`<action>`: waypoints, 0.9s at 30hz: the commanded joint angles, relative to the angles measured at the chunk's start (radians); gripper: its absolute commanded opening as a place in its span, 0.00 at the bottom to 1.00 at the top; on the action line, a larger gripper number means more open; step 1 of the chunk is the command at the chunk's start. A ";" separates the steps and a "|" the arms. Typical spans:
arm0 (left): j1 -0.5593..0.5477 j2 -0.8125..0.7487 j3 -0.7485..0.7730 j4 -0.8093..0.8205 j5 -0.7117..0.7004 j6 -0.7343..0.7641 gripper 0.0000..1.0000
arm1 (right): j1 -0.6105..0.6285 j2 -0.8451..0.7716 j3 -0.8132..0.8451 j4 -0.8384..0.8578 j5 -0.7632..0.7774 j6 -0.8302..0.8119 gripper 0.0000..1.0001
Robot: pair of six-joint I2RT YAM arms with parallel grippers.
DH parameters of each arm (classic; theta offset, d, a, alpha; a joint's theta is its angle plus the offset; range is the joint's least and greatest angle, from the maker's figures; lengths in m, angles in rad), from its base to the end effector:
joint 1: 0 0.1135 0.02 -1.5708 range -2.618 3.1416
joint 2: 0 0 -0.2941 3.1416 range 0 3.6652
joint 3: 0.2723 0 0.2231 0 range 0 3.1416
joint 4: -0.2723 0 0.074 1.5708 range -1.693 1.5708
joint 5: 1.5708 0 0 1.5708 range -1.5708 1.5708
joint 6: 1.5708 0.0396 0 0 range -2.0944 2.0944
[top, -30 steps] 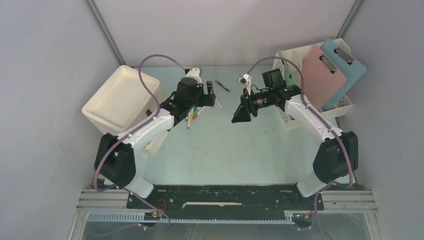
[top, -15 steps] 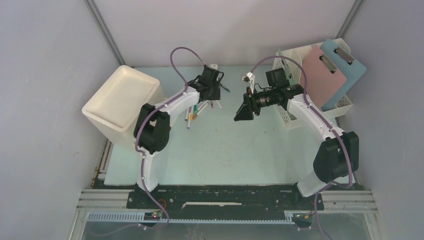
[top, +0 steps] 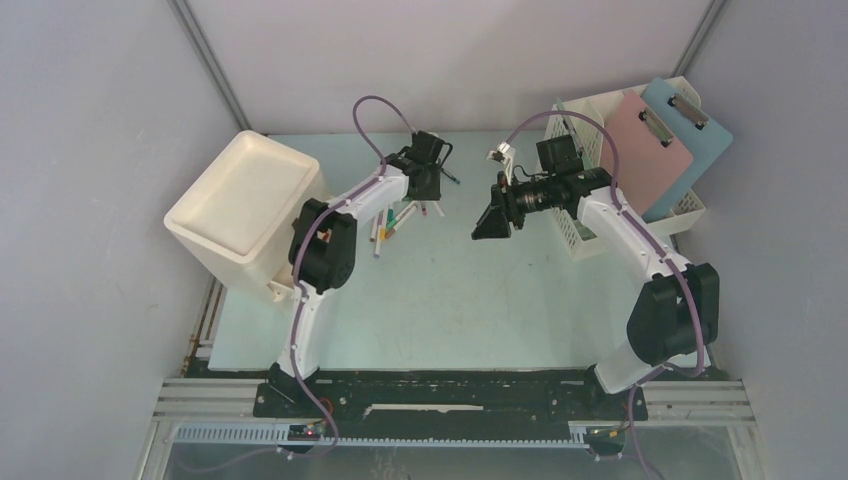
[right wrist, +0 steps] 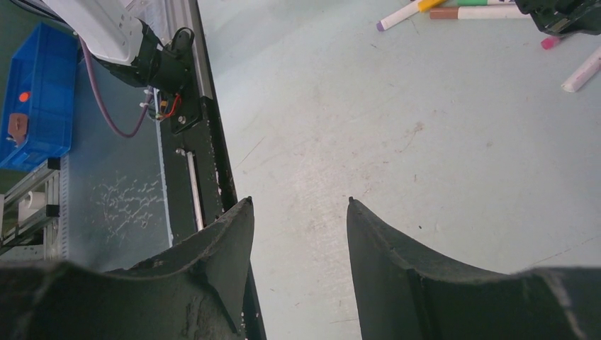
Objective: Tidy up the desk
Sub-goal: Move the stationery to the center of the board.
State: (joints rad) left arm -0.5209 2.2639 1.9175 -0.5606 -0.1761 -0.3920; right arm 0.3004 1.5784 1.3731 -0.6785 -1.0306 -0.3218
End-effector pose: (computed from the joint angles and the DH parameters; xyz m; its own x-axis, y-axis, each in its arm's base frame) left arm 0.4371 -0.2428 0.2342 -0.7828 0.0155 -0.6221 0.1053 0.9886 -0.1079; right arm 0.2810 0.1226 0.3496 -0.4882 -0.3215 -0.8114 -0.8708 0.2410 0.4284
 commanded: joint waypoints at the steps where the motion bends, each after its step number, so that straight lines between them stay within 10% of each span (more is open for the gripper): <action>1: 0.009 0.023 0.056 -0.038 0.013 0.013 0.38 | -0.008 -0.006 0.000 -0.006 -0.020 -0.024 0.58; 27: 0.036 0.148 0.185 -0.169 0.051 -0.003 0.32 | -0.022 -0.009 0.000 -0.010 -0.025 -0.030 0.58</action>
State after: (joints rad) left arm -0.4900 2.4016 2.0460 -0.6788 -0.1448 -0.3931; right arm 0.2867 1.5784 1.3731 -0.6796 -1.0344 -0.3328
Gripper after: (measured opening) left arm 0.320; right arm 0.585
